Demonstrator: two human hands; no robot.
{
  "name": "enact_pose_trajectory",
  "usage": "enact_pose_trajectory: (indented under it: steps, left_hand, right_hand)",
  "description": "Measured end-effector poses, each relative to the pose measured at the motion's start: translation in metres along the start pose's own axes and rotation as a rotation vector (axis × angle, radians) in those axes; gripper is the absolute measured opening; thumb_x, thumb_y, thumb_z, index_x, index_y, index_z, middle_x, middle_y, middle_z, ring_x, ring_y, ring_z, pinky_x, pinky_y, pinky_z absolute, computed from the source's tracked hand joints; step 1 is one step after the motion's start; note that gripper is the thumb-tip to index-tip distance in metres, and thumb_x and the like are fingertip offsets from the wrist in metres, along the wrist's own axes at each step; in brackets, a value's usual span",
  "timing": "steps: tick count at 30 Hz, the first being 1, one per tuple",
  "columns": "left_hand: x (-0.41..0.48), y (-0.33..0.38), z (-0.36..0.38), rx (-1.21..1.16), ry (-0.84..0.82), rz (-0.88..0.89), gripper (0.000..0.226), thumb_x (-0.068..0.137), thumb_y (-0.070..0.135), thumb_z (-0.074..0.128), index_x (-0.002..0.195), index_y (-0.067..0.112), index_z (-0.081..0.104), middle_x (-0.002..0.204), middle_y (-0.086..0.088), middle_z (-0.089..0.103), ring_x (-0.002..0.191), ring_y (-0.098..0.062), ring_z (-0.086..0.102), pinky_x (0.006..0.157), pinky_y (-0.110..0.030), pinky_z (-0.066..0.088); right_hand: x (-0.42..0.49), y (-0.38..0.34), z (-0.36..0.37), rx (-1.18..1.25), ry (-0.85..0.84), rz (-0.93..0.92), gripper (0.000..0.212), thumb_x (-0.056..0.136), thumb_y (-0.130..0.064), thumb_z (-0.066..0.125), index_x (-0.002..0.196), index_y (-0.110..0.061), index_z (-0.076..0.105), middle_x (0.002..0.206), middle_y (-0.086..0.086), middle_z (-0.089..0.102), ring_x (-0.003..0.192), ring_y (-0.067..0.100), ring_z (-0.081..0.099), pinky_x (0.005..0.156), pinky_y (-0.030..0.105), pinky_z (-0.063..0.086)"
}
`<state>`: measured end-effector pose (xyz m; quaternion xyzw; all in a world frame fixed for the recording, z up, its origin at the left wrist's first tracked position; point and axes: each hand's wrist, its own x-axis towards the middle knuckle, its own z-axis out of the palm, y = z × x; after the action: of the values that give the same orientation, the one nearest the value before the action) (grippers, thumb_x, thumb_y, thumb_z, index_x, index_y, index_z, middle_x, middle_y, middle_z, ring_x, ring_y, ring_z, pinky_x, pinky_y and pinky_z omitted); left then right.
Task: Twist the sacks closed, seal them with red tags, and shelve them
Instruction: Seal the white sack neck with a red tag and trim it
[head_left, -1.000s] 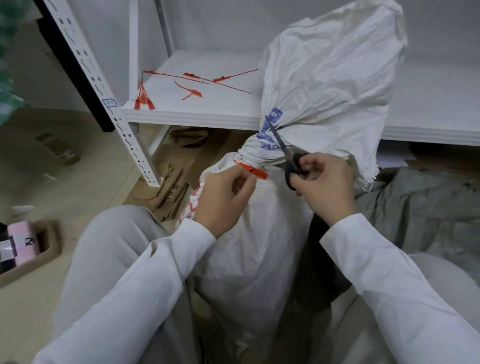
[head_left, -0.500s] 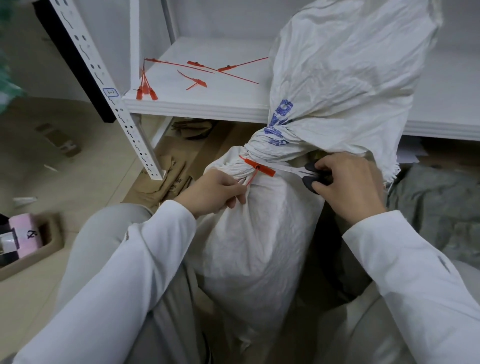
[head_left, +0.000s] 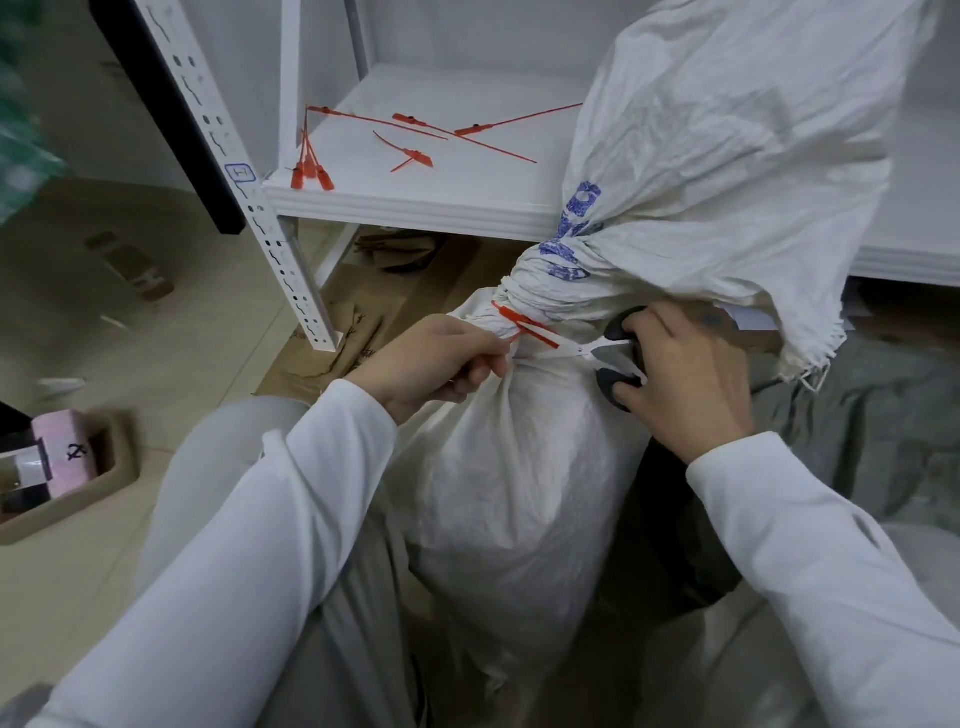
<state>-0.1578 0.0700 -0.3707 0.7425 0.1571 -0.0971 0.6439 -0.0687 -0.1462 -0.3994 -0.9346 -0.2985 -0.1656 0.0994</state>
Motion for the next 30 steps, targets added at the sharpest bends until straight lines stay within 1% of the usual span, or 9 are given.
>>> enact_pose_trajectory:
  steps: [3, 6, 10, 12, 16, 18, 21, 26, 30]
  left_hand:
    - [0.002, -0.002, 0.002, 0.003, -0.054, 0.015, 0.038, 0.094, 0.015, 0.055, 0.057, 0.012, 0.065, 0.046, 0.0, 0.046, 0.039, -0.008, 0.036, 0.038, -0.014, 0.029]
    - [0.003, -0.004, 0.004, 0.011, -0.103, 0.026, 0.037, 0.094, 0.012, 0.055, 0.059, 0.009, 0.065, 0.046, -0.001, 0.048, 0.041, -0.01, 0.037, 0.042, -0.016, 0.03]
    - [0.004, -0.005, 0.006, 0.052, -0.177, 0.029, 0.034, 0.094, 0.012, 0.054, 0.062, 0.008, 0.067, 0.046, -0.001, 0.05, 0.042, -0.01, 0.039, 0.043, -0.016, 0.033]
    - [0.004, -0.006, 0.008, 0.075, -0.208, 0.028, 0.034, 0.094, 0.012, 0.054, 0.062, 0.008, 0.066, 0.046, -0.001, 0.051, 0.043, -0.01, 0.039, 0.044, -0.016, 0.034]
    - [0.004, -0.005, 0.008, 0.083, -0.239, 0.041, 0.034, 0.095, 0.011, 0.053, 0.063, 0.007, 0.066, 0.046, -0.001, 0.051, 0.044, -0.009, 0.04, 0.046, -0.017, 0.035]
    - [0.004, -0.005, 0.007, 0.068, -0.242, 0.049, 0.035, 0.095, 0.011, 0.052, 0.063, 0.006, 0.065, 0.046, -0.001, 0.05, 0.043, -0.01, 0.04, 0.046, -0.017, 0.035]
    - [0.003, -0.005, 0.005, 0.051, -0.256, 0.06, 0.035, 0.095, 0.01, 0.052, 0.063, 0.006, 0.065, 0.046, -0.001, 0.05, 0.044, -0.011, 0.04, 0.047, -0.018, 0.035]
    - [0.004, -0.006, 0.005, 0.05, -0.246, 0.041, 0.035, 0.095, 0.01, 0.052, 0.063, 0.006, 0.064, 0.045, -0.002, 0.05, 0.043, -0.01, 0.041, 0.047, -0.018, 0.035]
    - [0.007, -0.007, 0.008, 0.052, -0.229, 0.001, 0.039, 0.095, 0.011, 0.052, 0.058, 0.009, 0.065, 0.044, -0.002, 0.049, 0.044, -0.012, 0.039, 0.046, -0.018, 0.034]
  right_hand:
    - [-0.002, -0.011, 0.007, -0.005, 0.082, -0.04, 0.04, 0.063, -0.029, 0.081, 0.097, -0.015, 0.065, 0.098, 0.006, 0.06, 0.081, 0.031, 0.062, 0.052, 0.033, 0.045]
    - [-0.001, -0.016, 0.013, -0.045, 0.121, -0.041, 0.042, 0.06, -0.032, 0.083, 0.092, -0.015, 0.064, 0.093, 0.006, 0.061, 0.075, 0.031, 0.063, 0.048, 0.031, 0.044]
    - [-0.002, -0.023, 0.017, -0.157, 0.129, -0.003, 0.045, 0.049, -0.036, 0.087, 0.083, -0.015, 0.066, 0.083, 0.006, 0.062, 0.062, 0.028, 0.062, 0.051, 0.024, 0.025]
    - [-0.001, -0.024, 0.019, -0.196, 0.124, 0.012, 0.043, 0.046, -0.036, 0.087, 0.078, -0.016, 0.067, 0.08, 0.005, 0.063, 0.059, 0.027, 0.061, 0.052, 0.023, 0.023]
    - [0.002, -0.022, 0.028, -0.245, 0.098, 0.05, 0.037, 0.046, -0.035, 0.085, 0.073, -0.017, 0.067, 0.08, 0.004, 0.063, 0.06, 0.027, 0.061, 0.054, 0.025, 0.024]
    - [0.003, -0.023, 0.03, -0.257, 0.105, 0.066, 0.035, 0.047, -0.036, 0.084, 0.072, -0.017, 0.068, 0.079, 0.004, 0.064, 0.059, 0.028, 0.06, 0.053, 0.025, 0.027]
    - [0.004, -0.023, 0.034, -0.262, 0.129, 0.089, 0.037, 0.047, -0.037, 0.085, 0.073, -0.017, 0.069, 0.077, 0.005, 0.064, 0.056, 0.027, 0.06, 0.054, 0.026, 0.037]
    - [0.004, -0.022, 0.038, -0.237, 0.164, 0.082, 0.038, 0.048, -0.037, 0.086, 0.075, -0.016, 0.07, 0.077, 0.007, 0.064, 0.055, 0.028, 0.061, 0.058, 0.028, 0.042]
    - [0.004, -0.022, 0.041, -0.25, 0.173, 0.081, 0.038, 0.047, -0.04, 0.085, 0.073, -0.018, 0.07, 0.075, 0.005, 0.064, 0.055, 0.026, 0.062, 0.059, 0.027, 0.042]
